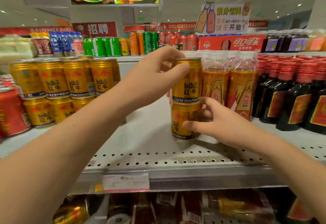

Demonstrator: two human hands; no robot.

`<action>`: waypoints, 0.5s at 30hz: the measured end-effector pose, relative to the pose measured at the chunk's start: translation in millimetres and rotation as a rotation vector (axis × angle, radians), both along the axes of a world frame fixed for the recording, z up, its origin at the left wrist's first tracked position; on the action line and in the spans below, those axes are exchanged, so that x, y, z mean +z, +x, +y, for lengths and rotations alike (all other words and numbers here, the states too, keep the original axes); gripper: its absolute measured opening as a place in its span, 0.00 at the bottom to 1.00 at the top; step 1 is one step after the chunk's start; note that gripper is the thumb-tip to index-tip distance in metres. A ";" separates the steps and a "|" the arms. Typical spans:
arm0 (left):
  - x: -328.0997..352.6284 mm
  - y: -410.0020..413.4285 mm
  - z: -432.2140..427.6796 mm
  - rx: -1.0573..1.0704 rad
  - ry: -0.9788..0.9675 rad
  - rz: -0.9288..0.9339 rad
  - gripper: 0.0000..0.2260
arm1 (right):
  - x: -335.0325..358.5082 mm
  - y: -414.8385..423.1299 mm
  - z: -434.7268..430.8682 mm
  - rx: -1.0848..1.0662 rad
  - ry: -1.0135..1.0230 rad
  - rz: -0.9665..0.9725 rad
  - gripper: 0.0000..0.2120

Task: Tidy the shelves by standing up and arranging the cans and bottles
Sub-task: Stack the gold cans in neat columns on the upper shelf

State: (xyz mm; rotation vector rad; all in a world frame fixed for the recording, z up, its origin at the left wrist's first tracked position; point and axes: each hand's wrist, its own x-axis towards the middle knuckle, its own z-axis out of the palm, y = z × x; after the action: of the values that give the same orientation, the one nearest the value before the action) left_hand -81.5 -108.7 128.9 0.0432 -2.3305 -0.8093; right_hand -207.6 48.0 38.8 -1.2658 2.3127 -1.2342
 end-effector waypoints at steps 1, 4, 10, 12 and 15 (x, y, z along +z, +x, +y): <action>-0.2 -0.1 1.6 0.018 0.005 0.017 0.14 | 1.7 -2.2 -0.8 0.027 0.021 -0.036 0.47; 0.6 -2.1 4.8 0.092 -0.027 0.056 0.17 | 2.2 -6.9 -4.5 0.068 0.041 -0.100 0.50; 2.6 -1.2 -9.0 0.113 -0.062 0.019 0.14 | -5.4 8.0 -23.5 0.031 0.000 0.117 0.41; 3.9 3.5 -15.9 0.085 -0.070 -0.014 0.12 | -6.4 9.7 -30.0 0.024 -0.036 0.126 0.37; 4.1 10.2 -27.9 0.137 -0.175 -0.028 0.12 | -5.7 10.9 -38.9 0.033 -0.034 0.119 0.37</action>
State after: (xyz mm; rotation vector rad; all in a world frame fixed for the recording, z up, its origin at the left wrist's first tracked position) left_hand -71.3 -136.6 133.0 0.1381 -2.3862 -0.5391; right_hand -196.7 9.1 33.1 -1.4187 2.3510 -1.2238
